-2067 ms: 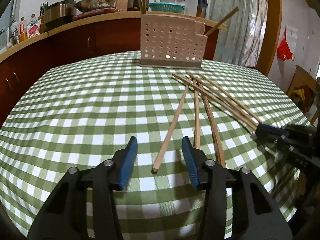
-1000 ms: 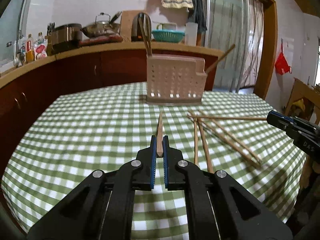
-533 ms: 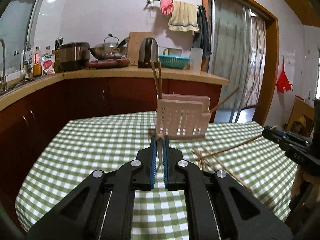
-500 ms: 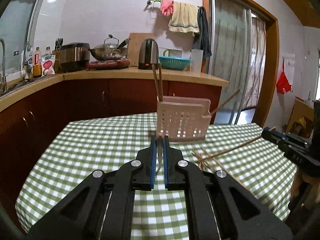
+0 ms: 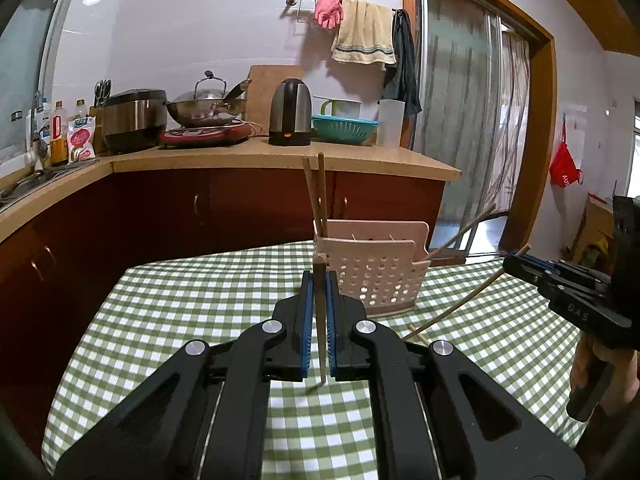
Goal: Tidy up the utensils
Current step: 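Lift both held chopsticks upright and carry them over the beige caddy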
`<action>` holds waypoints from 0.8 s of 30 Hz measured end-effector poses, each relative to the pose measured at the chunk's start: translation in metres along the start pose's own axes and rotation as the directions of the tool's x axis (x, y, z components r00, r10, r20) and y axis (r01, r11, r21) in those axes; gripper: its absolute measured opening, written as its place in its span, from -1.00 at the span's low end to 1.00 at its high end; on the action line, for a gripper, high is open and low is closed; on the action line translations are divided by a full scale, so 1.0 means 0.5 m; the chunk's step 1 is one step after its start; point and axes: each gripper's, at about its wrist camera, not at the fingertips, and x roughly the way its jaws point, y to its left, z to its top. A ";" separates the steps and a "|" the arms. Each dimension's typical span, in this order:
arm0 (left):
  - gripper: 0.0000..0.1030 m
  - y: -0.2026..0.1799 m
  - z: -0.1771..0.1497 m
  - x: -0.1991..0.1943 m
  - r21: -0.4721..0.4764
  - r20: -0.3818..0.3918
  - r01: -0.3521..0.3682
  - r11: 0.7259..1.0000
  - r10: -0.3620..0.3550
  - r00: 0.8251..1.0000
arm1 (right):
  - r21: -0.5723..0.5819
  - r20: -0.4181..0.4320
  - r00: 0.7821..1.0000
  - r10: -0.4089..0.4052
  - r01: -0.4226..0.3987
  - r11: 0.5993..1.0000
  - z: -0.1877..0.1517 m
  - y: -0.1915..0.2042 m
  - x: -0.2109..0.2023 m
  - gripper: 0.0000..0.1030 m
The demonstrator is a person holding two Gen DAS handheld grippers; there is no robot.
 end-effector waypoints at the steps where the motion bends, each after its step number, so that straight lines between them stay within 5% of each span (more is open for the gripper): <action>1: -0.87 0.002 0.004 0.006 0.000 0.001 0.003 1.000 -0.003 1.000 | -0.003 0.001 1.000 0.004 -0.004 1.000 0.005 0.002 0.006 -0.87; 13: -0.87 0.012 0.041 0.043 -0.009 0.015 0.032 0.999 -0.032 0.999 | 0.003 0.057 0.998 0.020 -0.020 1.000 0.049 0.010 0.041 -0.87; 24: -0.87 -0.038 0.167 -0.001 0.073 0.149 0.110 0.991 -0.120 0.982 | 0.019 0.202 0.979 0.030 -0.034 0.999 0.160 -0.021 -0.042 -0.87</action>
